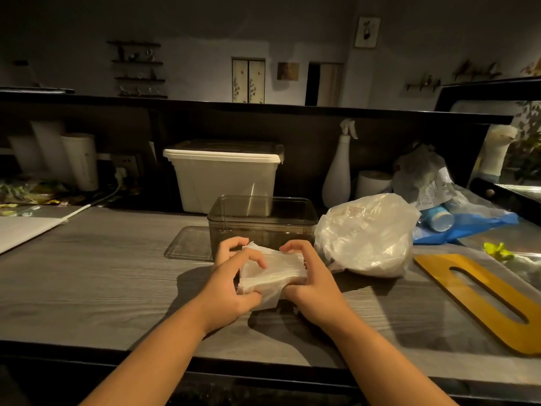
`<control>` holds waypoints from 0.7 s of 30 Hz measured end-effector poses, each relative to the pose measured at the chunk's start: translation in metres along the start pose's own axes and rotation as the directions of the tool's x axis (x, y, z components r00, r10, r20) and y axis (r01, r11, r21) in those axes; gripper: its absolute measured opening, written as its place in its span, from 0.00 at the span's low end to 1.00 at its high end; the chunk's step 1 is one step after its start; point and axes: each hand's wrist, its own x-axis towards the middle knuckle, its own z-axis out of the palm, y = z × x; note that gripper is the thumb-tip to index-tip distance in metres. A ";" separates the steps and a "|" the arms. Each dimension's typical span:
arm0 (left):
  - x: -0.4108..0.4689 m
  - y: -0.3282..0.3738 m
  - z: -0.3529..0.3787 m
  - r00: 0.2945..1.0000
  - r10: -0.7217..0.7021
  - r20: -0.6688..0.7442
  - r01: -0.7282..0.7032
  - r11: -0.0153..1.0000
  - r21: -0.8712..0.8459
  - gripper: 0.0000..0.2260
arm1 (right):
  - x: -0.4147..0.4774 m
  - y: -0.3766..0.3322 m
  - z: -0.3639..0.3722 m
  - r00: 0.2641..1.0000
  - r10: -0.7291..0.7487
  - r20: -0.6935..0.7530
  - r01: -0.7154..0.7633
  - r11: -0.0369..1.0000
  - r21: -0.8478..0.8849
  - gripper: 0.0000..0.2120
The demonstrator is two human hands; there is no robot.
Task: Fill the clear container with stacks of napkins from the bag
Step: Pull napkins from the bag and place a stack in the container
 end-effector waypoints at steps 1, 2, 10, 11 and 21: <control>0.000 0.000 0.000 1.000 -0.004 0.005 0.004 1.000 0.013 0.22 | 0.000 0.000 0.000 1.000 -0.002 -0.002 0.002 1.000 -0.011 0.32; 0.001 -0.001 0.000 1.000 -0.003 0.010 0.002 1.000 0.021 0.24 | 0.000 0.000 0.000 1.000 -0.001 -0.004 0.001 1.000 -0.026 0.32; 0.003 -0.003 0.000 0.999 0.014 0.041 -0.017 0.998 0.060 0.24 | 0.000 0.000 0.001 0.999 -0.031 -0.014 0.030 0.994 -0.108 0.28; 0.003 -0.004 0.000 0.999 0.020 0.034 -0.021 0.998 0.057 0.22 | 0.000 -0.001 0.001 0.999 -0.041 -0.018 0.039 0.994 -0.102 0.28; 0.001 -0.003 -0.002 1.000 -0.020 -0.016 0.021 0.997 0.073 0.20 | 0.001 0.004 0.000 0.997 -0.060 -0.047 0.054 0.991 -0.119 0.25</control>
